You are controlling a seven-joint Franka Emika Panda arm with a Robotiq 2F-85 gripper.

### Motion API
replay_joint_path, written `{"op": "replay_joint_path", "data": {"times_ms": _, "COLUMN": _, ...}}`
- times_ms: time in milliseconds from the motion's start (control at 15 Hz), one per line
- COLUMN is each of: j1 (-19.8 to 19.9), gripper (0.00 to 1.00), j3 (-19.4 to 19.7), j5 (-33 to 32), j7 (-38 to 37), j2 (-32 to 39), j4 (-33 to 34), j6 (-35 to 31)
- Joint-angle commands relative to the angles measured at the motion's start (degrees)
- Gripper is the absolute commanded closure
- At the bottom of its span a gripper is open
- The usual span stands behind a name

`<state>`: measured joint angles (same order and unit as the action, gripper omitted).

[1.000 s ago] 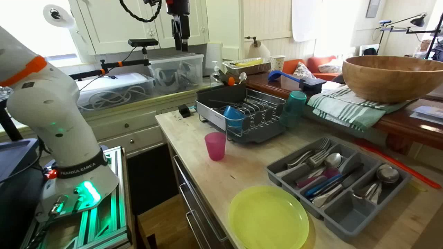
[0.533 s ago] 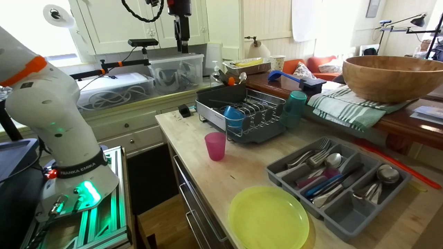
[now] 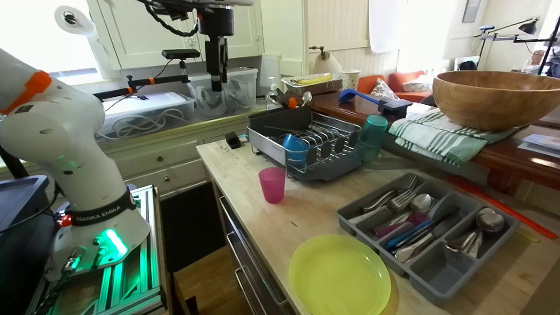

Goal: Put the purple cup upside down.

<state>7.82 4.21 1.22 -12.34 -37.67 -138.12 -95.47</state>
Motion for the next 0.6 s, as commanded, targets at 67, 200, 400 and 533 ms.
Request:
{"op": "replay_joint_path", "data": {"times_ms": 67, "j1": 3.4, "gripper": 0.00, "j3": 2.9, "j5": -2.0, "j7": 2.9, "j2": -2.1, "j4": -6.3, "j6": -6.2}}
{"op": "replay_joint_path", "data": {"times_ms": 200, "j1": 4.0, "gripper": 0.00, "j3": 4.0, "j5": -3.6, "j7": 5.6, "j2": -0.2, "j4": -6.8, "j6": -9.2}}
{"op": "replay_joint_path", "data": {"times_ms": 400, "j1": 3.6, "gripper": 0.00, "j3": 4.8, "j5": -3.7, "j7": 8.1, "j2": 2.5, "j4": -6.6, "j6": -12.2}}
{"op": "replay_joint_path", "data": {"times_ms": 533, "j1": 4.0, "gripper": 0.00, "j3": 4.3, "j5": -3.1, "j7": 7.1, "j2": 1.5, "j4": -6.3, "j6": -11.0}}
